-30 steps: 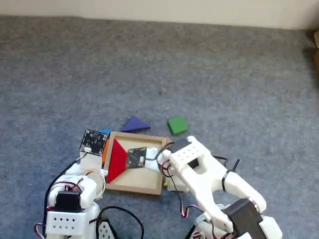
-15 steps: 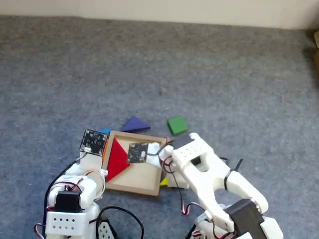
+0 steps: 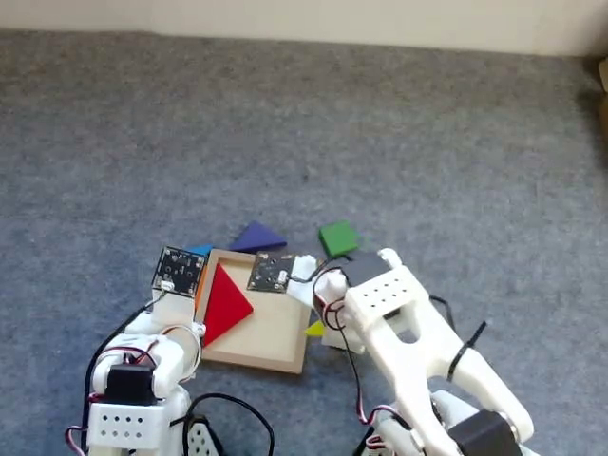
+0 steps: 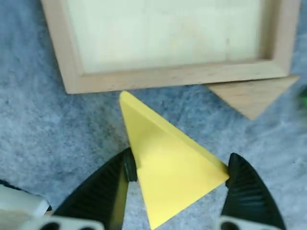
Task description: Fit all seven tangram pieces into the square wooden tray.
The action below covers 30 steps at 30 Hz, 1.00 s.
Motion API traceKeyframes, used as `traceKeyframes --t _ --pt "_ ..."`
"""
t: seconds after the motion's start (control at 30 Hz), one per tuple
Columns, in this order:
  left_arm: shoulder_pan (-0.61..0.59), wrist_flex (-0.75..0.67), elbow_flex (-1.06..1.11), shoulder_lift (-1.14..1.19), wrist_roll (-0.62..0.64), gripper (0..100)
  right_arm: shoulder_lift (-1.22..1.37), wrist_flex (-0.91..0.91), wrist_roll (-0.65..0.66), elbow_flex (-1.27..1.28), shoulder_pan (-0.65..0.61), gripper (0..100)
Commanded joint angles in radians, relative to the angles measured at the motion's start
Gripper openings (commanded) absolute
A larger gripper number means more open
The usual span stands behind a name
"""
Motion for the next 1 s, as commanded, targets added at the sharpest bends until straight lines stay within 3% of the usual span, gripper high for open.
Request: traceKeyframes --t 0.0,0.3,0.77,0.97 --pt "-0.01 0.005 0.021 -0.048 -0.006 1 -0.053 -0.005 -0.071 -0.048 -0.077 20.9" --pt "-0.01 0.005 0.021 -0.048 -0.006 1 -0.05 -0.127 -0.236 -0.088 -0.278 20.9" --pt "-0.01 0.005 0.021 -0.048 -0.006 1 -0.05 -0.297 -0.374 -0.079 -0.364 21.5" --pt "-0.01 0.005 0.021 -0.048 -0.006 1 -0.05 -0.288 -0.377 -0.067 -0.366 36.6"
